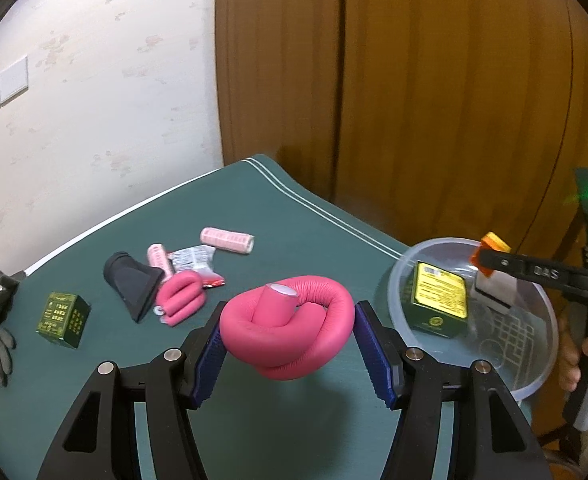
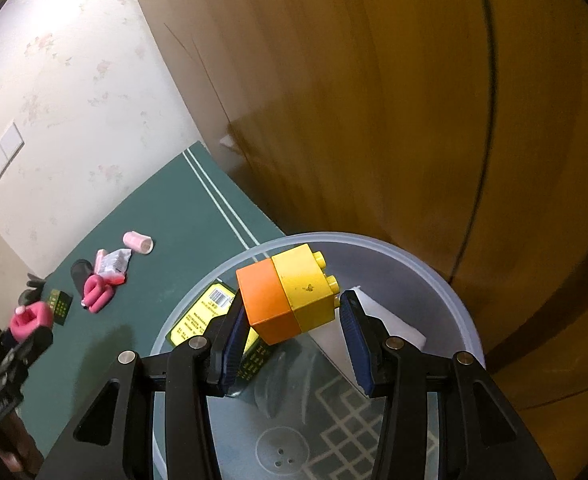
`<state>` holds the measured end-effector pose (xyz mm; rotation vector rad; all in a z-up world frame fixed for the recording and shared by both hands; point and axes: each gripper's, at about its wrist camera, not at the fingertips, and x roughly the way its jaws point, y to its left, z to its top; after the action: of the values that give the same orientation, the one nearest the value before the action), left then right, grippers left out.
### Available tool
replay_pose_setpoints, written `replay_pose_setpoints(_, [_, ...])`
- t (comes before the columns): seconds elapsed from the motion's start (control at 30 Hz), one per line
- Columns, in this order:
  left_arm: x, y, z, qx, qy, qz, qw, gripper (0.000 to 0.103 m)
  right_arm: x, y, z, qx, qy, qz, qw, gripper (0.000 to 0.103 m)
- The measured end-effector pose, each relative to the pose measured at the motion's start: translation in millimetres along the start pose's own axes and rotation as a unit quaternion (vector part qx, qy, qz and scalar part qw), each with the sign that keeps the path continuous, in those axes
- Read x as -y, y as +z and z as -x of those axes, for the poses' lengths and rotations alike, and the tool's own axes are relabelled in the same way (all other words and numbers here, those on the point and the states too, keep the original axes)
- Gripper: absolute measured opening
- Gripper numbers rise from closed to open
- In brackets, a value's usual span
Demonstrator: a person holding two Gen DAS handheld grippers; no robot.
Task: Organize objects
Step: 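Lower the orange-yellow block into the basin and open the right gripper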
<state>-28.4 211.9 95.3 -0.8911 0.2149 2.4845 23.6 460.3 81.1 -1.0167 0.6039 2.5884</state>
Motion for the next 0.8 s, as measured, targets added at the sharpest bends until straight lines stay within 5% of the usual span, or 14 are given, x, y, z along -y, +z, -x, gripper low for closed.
replay_pose_setpoints(0.43, [20, -2, -15, -0.026, -0.04, -0.001, 0.9989, 0.065, 4, 7, -10, 0.011, 0.006, 0.004, 1.0, 0.048])
replay_pose_setpoints(0.8, [56, -2, -21, -0.036, -0.077, -0.035, 0.9957, 0.065, 2, 0, 12, 0.062, 0.01, 0.027, 0.998, 0.048])
